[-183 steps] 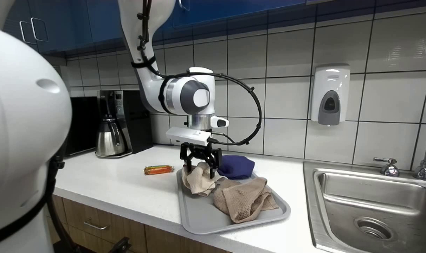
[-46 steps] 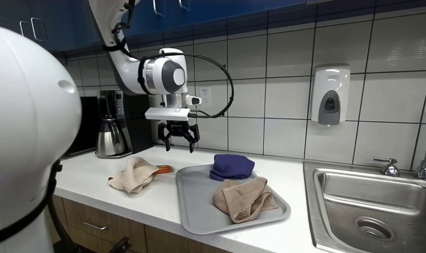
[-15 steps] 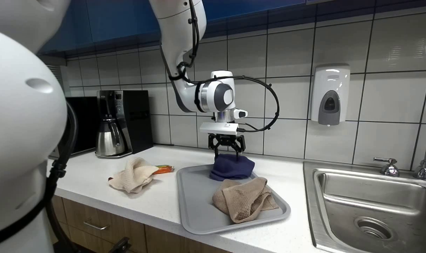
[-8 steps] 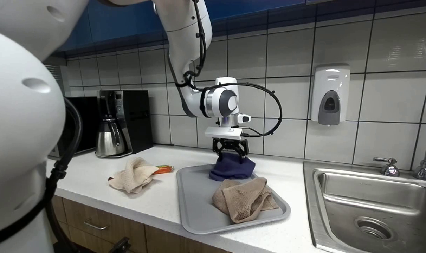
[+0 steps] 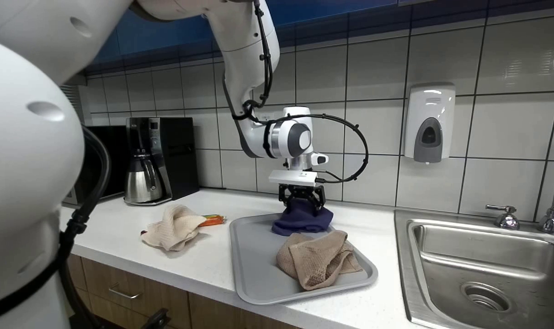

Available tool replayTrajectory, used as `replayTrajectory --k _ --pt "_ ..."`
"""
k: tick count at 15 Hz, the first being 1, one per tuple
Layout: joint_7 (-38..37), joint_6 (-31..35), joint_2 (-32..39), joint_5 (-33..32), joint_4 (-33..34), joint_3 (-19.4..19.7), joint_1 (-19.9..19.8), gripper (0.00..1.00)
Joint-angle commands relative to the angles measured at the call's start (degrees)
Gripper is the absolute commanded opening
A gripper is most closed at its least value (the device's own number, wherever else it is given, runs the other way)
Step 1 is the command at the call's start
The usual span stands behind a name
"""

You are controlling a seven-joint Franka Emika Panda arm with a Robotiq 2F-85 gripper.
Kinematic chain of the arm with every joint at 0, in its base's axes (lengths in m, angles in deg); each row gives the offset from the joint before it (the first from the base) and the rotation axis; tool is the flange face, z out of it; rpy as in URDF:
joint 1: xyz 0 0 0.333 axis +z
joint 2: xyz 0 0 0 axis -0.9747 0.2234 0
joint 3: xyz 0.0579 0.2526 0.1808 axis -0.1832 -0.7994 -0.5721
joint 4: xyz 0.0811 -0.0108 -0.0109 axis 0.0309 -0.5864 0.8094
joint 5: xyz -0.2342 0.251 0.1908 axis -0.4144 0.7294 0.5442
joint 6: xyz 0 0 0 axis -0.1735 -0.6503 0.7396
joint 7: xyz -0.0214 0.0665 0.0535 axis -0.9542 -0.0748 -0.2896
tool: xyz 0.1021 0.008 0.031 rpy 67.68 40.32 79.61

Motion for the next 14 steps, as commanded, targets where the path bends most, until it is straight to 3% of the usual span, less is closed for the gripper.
replayTrajectory --k 1,2,4,11,13,14 --pt "1.2 -2.2 1.6 -0.5 2.8 -0.7 -1.2 0.97" --pt "1.3 -2.3 1.8 -0.4 3.0 -0.8 -1.3 0.74" --pt "1.5 -2.6 2.2 -0.1 3.3 -1.1 -1.5 0.71" --pt "1.7 -3.1 2.2 0.3 3.5 -1.5 -1.9 0.16" --pt "1.6 -3.2 2.1 0.2 3.6 -1.4 -1.8 0.02" --pt "1.6 -3.2 2.1 0.1 3.5 -1.4 -1.8 0.00"
